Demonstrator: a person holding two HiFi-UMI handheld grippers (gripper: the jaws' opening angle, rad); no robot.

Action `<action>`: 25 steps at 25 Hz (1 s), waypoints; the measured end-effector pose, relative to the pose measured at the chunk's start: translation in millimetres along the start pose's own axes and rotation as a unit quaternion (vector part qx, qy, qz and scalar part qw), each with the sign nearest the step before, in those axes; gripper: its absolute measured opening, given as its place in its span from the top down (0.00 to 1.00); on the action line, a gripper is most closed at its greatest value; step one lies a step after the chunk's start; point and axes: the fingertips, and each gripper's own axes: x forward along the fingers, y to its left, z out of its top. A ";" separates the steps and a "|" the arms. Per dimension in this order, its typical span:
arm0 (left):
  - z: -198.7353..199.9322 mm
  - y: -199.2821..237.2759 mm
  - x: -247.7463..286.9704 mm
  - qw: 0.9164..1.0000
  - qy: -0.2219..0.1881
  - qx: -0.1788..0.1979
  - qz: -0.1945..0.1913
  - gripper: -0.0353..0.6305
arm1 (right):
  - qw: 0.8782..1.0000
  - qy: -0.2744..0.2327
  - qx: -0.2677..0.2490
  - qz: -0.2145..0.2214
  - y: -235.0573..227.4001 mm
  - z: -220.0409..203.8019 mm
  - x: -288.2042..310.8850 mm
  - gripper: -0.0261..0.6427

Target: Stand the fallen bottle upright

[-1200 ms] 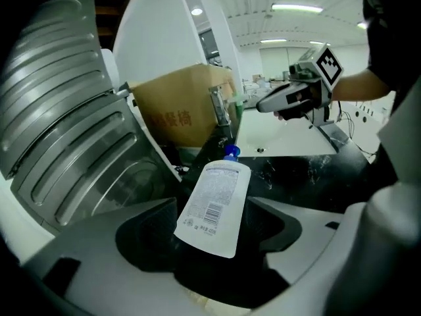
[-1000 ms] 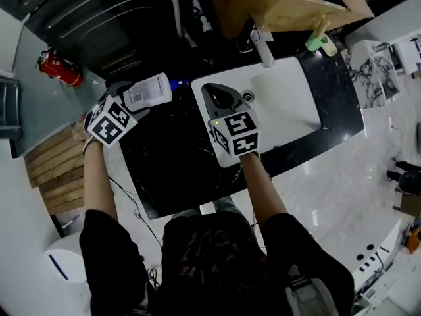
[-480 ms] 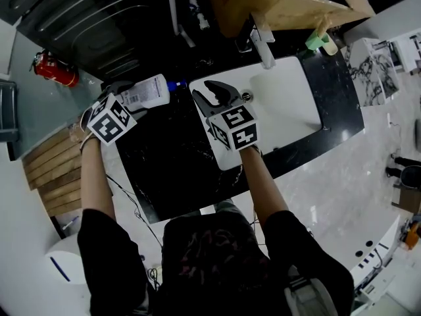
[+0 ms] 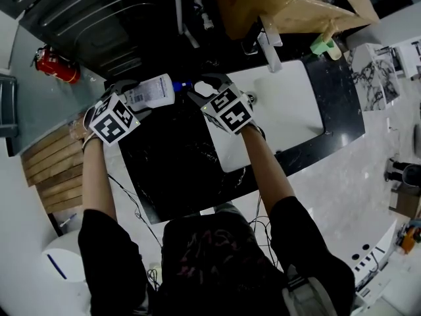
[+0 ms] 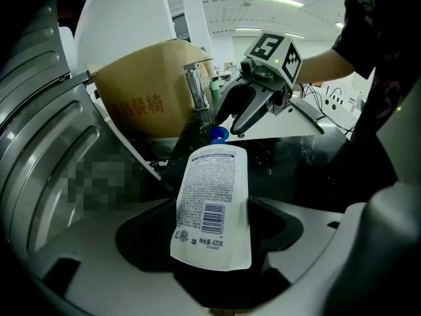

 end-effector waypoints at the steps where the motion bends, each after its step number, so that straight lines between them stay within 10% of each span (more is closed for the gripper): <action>1: -0.1 -0.2 -0.3 1.000 -0.001 0.000 0.000 0.41 | 1.000 0.000 0.002 0.000 -0.5 1.2 2.1 0.65; 25: 0.9 0.3 -0.1 1.000 -0.013 0.005 0.004 0.42 | 0.999 0.022 0.045 0.008 -0.9 -3.7 25.5 0.76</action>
